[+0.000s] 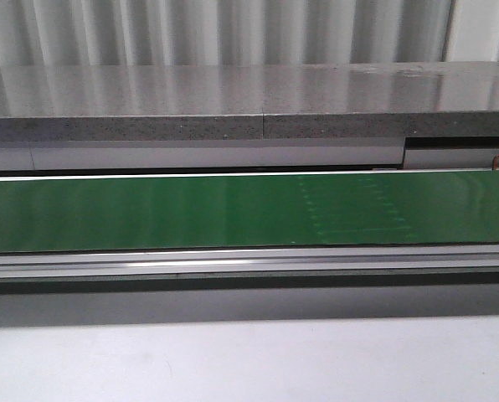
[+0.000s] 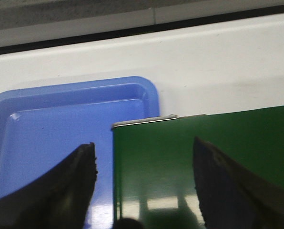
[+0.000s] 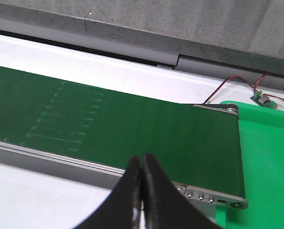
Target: Move button from right to left
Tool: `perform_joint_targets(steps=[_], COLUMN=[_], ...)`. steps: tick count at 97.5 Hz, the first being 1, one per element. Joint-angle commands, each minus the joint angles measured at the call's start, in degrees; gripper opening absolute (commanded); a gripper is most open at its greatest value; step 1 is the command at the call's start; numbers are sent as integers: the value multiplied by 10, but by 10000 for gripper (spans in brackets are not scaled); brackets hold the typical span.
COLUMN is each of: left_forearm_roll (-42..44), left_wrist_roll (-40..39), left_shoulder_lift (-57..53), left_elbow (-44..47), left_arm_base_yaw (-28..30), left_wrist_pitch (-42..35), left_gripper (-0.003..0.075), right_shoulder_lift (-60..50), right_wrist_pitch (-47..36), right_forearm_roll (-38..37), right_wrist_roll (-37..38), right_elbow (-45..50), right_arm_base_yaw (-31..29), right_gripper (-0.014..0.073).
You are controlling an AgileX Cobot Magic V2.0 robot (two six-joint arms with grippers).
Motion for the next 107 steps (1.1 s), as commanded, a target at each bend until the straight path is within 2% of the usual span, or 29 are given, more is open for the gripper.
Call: perform_joint_targets(steps=[1, 24, 38, 50, 62, 65, 107], left_forearm_roll=[-40, -81, -112, -135, -140, -140, -140], left_wrist_roll=[0, 0, 0, 0, 0, 0, 0], left_shoulder_lift=[-68, -183, -262, -325, -376, -385, -405], left_elbow=[20, 99, 140, 165, 183, 186, 188], left_arm_base_yaw=[-30, -78, -87, -87, -87, -87, -87], left_wrist_pitch=[-47, -43, -43, -40, -40, -40, -42], left_gripper=[431, 424, 356, 221, 15, -18, -20], right_shoulder_lift=[1, 1, 1, 1, 1, 1, 1], right_wrist_pitch=[-37, -37, -37, -37, -37, -37, -37], right_forearm_roll=[6, 6, 6, 6, 6, 6, 6], right_wrist_roll=[-3, -3, -3, -3, -3, -3, -3], right_elbow=[-16, -16, -16, -16, -16, -16, -16], right_arm_base_yaw=[0, 0, 0, 0, 0, 0, 0], right_gripper=[-68, -68, -68, -68, -68, -68, -68])
